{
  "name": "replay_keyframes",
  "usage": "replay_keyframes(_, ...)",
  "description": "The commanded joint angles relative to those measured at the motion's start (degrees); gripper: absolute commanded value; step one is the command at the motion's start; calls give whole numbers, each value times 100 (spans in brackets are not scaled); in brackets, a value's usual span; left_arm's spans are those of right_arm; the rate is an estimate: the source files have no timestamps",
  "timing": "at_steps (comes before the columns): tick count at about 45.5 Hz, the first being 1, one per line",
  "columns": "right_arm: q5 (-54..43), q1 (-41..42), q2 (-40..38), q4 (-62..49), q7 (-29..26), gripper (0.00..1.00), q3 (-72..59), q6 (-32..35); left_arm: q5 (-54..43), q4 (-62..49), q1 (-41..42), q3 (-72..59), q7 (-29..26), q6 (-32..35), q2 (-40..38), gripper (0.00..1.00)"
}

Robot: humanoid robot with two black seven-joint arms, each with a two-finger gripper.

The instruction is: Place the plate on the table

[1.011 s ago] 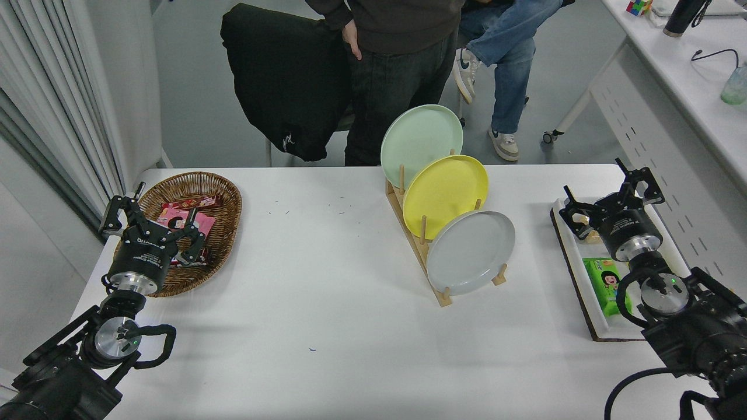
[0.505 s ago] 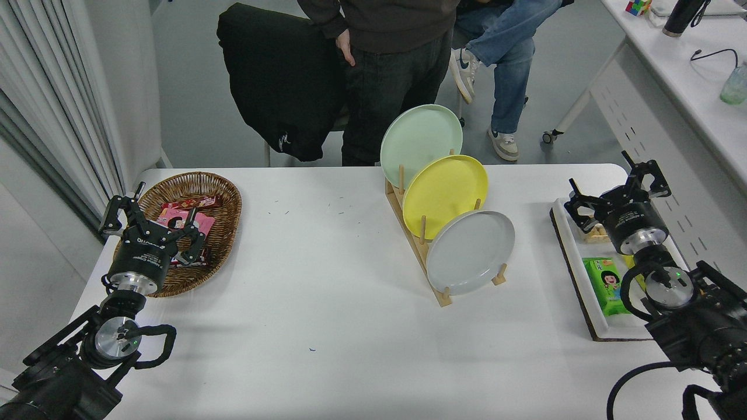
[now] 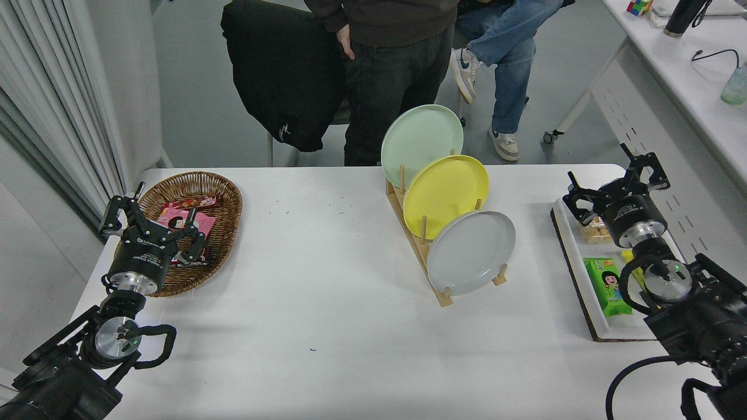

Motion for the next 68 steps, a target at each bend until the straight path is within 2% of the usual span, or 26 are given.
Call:
replay_keyframes(1, -43, 52, -45, 18, 5, 100, -113, 17, 0, 1, 0, 0, 0, 0, 0, 98)
replay_keyframes(20, -60, 219, -45, -17, -21, 100, -209, -62, 0, 1, 0, 0, 0, 0, 0, 98)
replay_keyframes(29, -245, 588, -370, -17, -92, 100, -1395, -97, 0, 1, 0, 0, 0, 0, 0, 98)
replay_keyframes(50, -386, 738, -528, -8, -284, 100, -1562, -98, 0, 1, 0, 0, 0, 0, 0, 98)
replay_keyframes(68, -377, 1159, -968, 9, -382, 100, -3478, -18, 0, 1, 0, 0, 0, 0, 0, 98)
